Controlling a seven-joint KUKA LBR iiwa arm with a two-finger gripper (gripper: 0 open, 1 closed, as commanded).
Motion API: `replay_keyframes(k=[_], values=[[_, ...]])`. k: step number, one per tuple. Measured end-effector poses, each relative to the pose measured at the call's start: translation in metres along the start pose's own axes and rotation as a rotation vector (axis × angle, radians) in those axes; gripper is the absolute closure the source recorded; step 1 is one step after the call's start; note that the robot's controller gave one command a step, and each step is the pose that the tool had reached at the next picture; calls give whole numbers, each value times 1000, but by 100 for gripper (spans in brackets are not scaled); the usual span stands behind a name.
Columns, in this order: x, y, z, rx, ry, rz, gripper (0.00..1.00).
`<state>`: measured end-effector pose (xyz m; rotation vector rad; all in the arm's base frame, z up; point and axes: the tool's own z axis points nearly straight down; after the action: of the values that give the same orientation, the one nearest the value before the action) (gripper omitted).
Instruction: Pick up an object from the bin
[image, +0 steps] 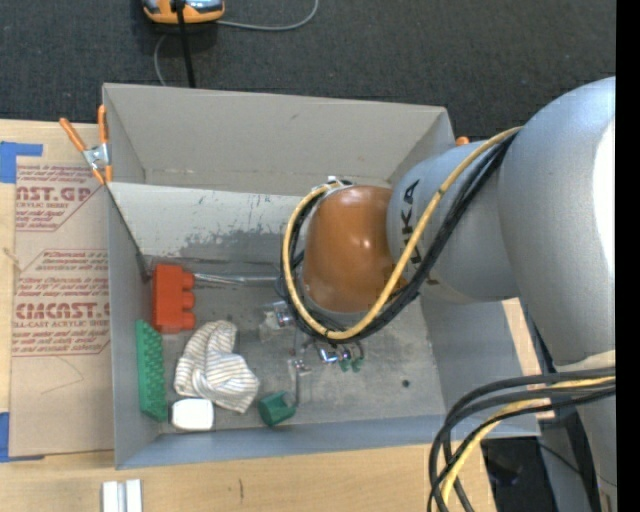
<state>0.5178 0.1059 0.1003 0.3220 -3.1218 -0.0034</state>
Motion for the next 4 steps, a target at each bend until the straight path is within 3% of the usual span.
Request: replay_keyframes(k=[1, 2, 3, 4], values=[[-7, -1, 8, 0, -5, 146, 0], [-6, 45, 21, 2, -6, -87, 0], [-2, 86, 29, -2, -16, -176, 100], [-2, 86, 29, -2, -16, -176, 100]])
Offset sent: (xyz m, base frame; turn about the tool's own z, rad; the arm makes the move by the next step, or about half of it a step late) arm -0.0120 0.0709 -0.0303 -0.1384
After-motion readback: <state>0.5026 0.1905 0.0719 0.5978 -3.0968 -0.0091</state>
